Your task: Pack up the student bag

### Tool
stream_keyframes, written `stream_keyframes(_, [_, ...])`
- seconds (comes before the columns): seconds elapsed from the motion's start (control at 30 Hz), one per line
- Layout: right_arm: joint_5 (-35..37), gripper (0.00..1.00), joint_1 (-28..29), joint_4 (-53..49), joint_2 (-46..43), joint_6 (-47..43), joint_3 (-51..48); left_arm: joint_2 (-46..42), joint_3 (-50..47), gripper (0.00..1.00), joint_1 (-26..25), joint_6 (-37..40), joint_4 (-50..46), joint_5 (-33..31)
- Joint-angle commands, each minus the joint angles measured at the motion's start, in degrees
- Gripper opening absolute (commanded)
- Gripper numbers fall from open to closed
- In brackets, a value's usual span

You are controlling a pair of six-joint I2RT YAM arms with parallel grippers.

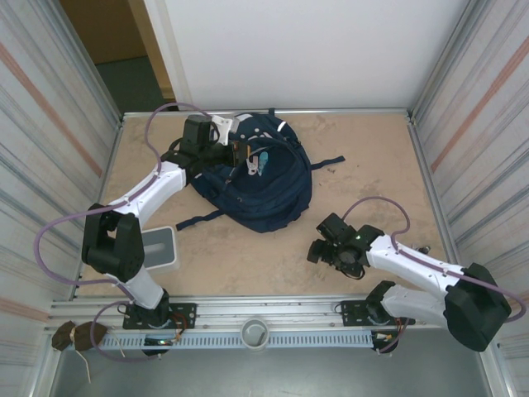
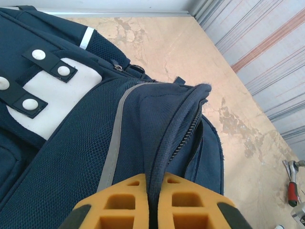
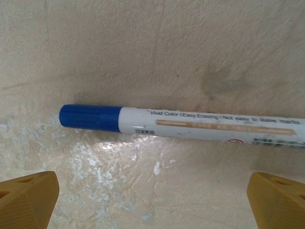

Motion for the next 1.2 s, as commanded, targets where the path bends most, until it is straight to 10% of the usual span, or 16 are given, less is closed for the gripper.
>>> stream_keyframes(0.0, [0.46, 0.99, -1.55, 3.66, 0.14, 2.23, -0.99, -1.95, 0.47, 0.0, 0.64, 0.1, 4.01, 0.18])
stream_keyframes(0.4, [1.63, 0.98, -11.31, 9.15, -0.79, -0.75, -2.69, -1.91, 0.69, 0.0, 0.65, 1.13, 3.25, -0.36])
stream_keyframes(0.9, [8.66, 0.63, -13.17, 12.6, 12.4, -8.1, 2.99, -1.42, 1.39, 0.0, 0.65, 2.54, 2.0, -1.22])
stream_keyframes(1.17, [7.27, 0.71, -15.19, 15.73, 17.0, -10.52, 4.95, -1.16, 1.61, 0.0, 0.65, 2.91, 2.1, -1.4])
